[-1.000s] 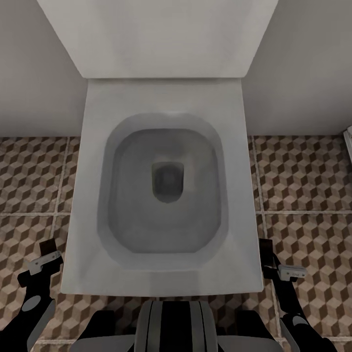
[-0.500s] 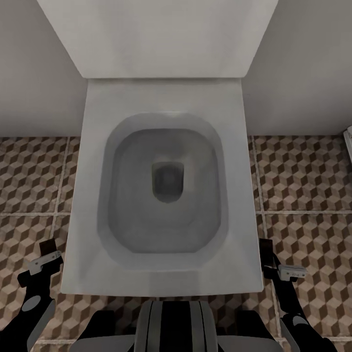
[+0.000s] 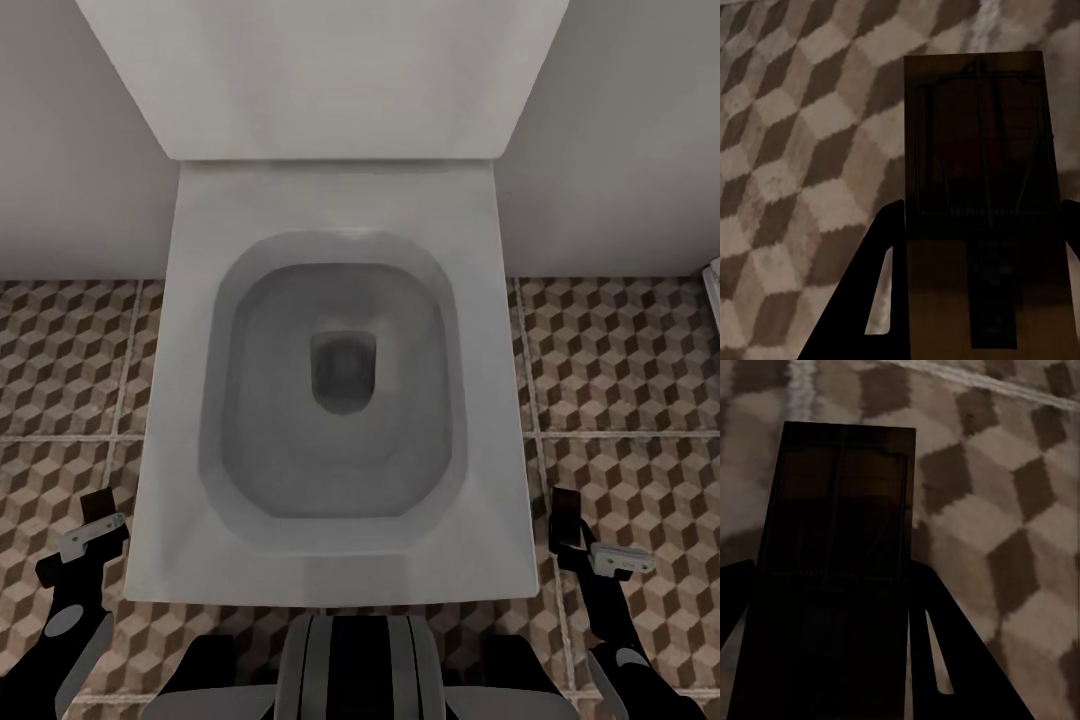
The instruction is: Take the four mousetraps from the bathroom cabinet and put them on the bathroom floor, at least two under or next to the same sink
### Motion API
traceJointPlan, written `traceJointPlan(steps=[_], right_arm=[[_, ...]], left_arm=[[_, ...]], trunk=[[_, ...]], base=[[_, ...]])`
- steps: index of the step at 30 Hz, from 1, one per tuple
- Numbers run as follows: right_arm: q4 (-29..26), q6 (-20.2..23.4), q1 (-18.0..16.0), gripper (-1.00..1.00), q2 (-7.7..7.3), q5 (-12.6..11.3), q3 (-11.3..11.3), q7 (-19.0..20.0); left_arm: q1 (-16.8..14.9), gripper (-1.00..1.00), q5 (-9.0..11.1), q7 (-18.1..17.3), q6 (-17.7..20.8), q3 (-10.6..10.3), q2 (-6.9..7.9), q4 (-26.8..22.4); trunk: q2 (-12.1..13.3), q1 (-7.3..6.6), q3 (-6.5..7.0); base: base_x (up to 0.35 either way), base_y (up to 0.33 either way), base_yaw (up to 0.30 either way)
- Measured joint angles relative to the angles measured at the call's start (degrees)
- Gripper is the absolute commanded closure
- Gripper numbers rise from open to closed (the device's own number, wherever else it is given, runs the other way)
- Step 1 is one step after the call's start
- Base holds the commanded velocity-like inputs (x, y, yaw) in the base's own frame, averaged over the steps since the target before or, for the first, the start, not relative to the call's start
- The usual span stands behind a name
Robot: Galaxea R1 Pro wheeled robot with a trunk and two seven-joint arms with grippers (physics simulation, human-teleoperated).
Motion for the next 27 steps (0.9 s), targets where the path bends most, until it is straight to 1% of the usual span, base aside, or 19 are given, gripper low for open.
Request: traceJointPlan(steps=[27], right_arm=[[0.00, 0.00, 0.00, 1.00, 0.07, 0.03, 0.55, 0.31]], left_arm=[[0.00, 1.00, -0.03, 0.03, 0.00, 0.07, 0.02, 0.00]], trunk=[[-0.11, 0.21, 0.00]], base=[[0.000, 0.000, 0.000]])
